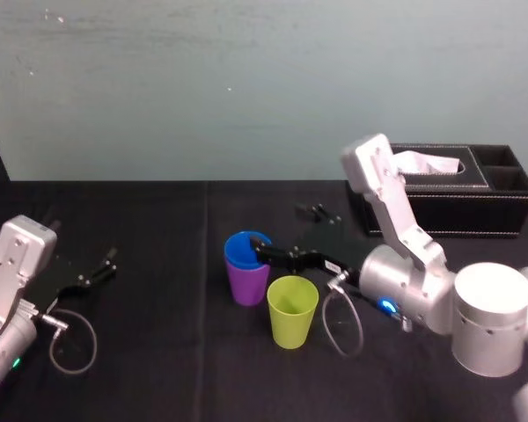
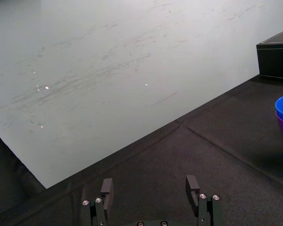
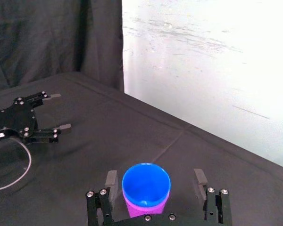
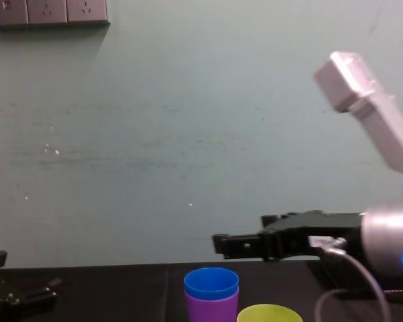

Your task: Stack the three plastic cups sequentially using one hand.

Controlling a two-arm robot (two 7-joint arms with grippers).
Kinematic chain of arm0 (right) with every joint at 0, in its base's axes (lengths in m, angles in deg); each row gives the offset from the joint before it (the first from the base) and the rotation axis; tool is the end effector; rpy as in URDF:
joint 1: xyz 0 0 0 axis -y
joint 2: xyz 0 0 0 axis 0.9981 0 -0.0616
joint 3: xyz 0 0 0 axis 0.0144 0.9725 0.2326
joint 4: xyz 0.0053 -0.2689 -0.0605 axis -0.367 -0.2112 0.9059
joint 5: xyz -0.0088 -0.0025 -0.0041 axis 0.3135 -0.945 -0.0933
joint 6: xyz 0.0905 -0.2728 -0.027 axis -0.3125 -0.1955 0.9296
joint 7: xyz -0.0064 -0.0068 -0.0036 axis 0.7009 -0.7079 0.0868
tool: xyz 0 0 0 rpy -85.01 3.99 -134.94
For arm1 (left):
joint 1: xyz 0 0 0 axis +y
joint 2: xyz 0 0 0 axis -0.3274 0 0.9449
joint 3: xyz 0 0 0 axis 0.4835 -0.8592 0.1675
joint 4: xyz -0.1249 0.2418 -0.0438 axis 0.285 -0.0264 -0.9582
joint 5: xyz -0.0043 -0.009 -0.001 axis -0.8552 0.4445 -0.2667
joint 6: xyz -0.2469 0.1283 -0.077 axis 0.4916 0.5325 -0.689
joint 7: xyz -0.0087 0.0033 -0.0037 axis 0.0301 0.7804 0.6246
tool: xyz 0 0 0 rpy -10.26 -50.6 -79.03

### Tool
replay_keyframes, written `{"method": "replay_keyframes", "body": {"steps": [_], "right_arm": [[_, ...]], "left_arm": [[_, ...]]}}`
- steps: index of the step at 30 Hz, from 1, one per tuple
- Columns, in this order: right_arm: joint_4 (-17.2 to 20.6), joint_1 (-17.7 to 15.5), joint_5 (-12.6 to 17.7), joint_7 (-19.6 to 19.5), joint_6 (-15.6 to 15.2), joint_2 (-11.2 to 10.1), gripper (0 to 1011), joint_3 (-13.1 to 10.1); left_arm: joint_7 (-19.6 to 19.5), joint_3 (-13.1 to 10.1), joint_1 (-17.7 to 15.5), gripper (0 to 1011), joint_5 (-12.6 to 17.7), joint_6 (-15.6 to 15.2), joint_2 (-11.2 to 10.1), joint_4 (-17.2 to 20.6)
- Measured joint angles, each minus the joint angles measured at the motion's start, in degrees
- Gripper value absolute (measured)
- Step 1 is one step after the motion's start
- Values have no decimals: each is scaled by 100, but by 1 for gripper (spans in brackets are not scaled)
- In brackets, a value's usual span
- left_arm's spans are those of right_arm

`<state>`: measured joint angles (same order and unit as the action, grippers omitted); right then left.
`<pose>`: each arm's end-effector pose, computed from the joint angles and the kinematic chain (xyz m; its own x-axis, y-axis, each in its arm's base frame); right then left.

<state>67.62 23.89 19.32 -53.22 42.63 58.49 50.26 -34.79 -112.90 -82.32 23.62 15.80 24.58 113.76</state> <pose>0.3732 0.0334 -0.2074 0.6632 -0.7434 0.0866 0.7420 0.6378 -0.2067 0.3367 0.0798 -0.2867 0.2925 0.8802 0.3737 -0.9552 0.2875 0.0702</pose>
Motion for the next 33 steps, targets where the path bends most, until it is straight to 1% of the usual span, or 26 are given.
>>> {"method": "replay_keyframes", "body": {"steps": [1, 2, 5, 6, 7, 8, 11, 12, 13, 14, 15, 18, 21, 24, 29, 32, 33], "right_arm": [[97, -74, 15, -16, -21, -43, 1003, -35], [306, -226, 57, -33, -68, -134, 1003, -112], [607, -450, 127, -56, -133, -273, 1003, -229], [824, -636, 188, -60, -178, -380, 1003, -313], [912, -721, 217, -62, -195, -429, 1003, -348], [1071, -875, 270, -61, -223, -518, 1003, -409], [1298, -1133, 347, -63, -254, -661, 1003, -499], [1427, -1301, 396, -68, -264, -746, 1003, -554], [1486, -1394, 419, -73, -266, -792, 1003, -585], [1584, -1579, 457, -94, -264, -877, 1003, -647], [1647, -1685, 484, -107, -260, -926, 1003, -684], [1738, -1913, 532, -128, -250, -1028, 1003, -750], [1856, -2260, 577, -165, -241, -1184, 1003, -821], [1906, -2448, 576, -179, -217, -1257, 1003, -815], [1878, -2527, 514, -198, -210, -1254, 1003, -705], [1751, -2463, 420, -234, -231, -1157, 1003, -571], [1751, -2463, 420, -234, -231, -1157, 1003, -571]], "left_arm": [[0, 0, 0, 1000, 0, 0, 0, 0], [0, 0, 0, 1000, 0, 0, 0, 0], [0, 0, 0, 1000, 0, 0, 0, 0], [0, 0, 0, 1000, 0, 0, 0, 0], [0, 0, 0, 1000, 0, 0, 0, 0], [0, 0, 0, 1000, 0, 0, 0, 0], [0, 0, 0, 1000, 0, 0, 0, 0], [0, 0, 0, 1000, 0, 0, 0, 0], [0, 0, 0, 1000, 0, 0, 0, 0], [0, 0, 0, 1000, 0, 0, 0, 0], [0, 0, 0, 1000, 0, 0, 0, 0], [0, 0, 0, 1000, 0, 0, 0, 0], [0, 0, 0, 1000, 0, 0, 0, 0], [0, 0, 0, 1000, 0, 0, 0, 0], [0, 0, 0, 1000, 0, 0, 0, 0], [0, 0, 0, 1000, 0, 0, 0, 0], [0, 0, 0, 1000, 0, 0, 0, 0]]}}
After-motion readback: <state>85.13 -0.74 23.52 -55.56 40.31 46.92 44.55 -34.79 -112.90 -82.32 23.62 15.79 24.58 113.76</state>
